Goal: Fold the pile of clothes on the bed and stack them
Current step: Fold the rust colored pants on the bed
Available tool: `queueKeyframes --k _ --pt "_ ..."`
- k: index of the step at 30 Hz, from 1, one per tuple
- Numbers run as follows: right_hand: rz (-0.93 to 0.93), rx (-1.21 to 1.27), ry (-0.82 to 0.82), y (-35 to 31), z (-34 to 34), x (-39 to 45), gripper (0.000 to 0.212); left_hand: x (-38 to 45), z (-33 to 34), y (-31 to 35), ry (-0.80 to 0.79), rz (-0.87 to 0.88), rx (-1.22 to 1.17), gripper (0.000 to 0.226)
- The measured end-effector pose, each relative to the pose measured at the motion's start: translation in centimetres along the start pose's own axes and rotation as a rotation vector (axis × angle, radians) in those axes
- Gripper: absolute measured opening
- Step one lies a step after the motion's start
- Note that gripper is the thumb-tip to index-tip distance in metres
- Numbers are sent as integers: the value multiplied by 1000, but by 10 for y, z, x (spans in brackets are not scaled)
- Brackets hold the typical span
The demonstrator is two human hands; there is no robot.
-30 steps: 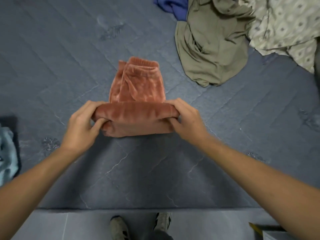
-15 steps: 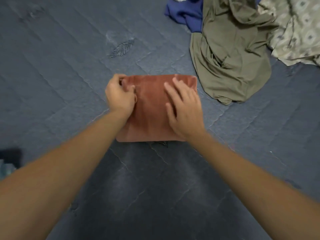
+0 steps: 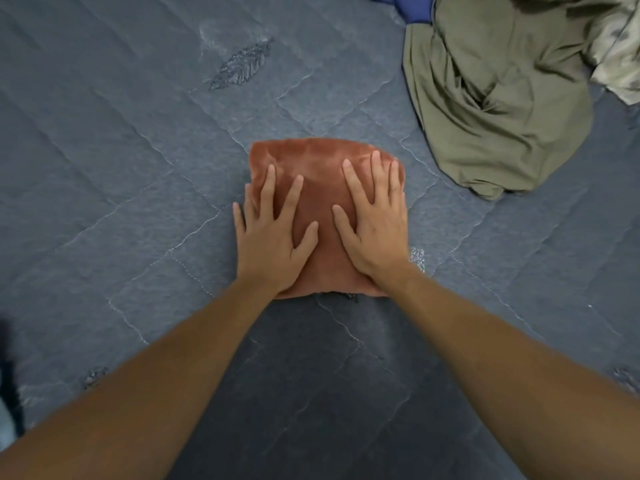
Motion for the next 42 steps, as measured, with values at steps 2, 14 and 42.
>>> queueKeyframes --k 2,14,42 --pt "47 89 29 2 -8 -4 72 -5 -5 4 -10 12 -42 75" --pt "271 802 -201 12 -36 -28 116 -17 -40 5 -346 -179 -654 98" --pt "-168 906 -292 -503 -152 -133 110 -351 -466 -220 116 -407 -546 90"
Point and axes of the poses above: each hand's wrist, its own x-axis towards the middle knuckle, its own z-axis out of the palm, y = z × x, the point moved 7 cm from there along x, towards the middle knuckle, and after that the axes turned 7 degrees about -z, right-handed, at the moved point
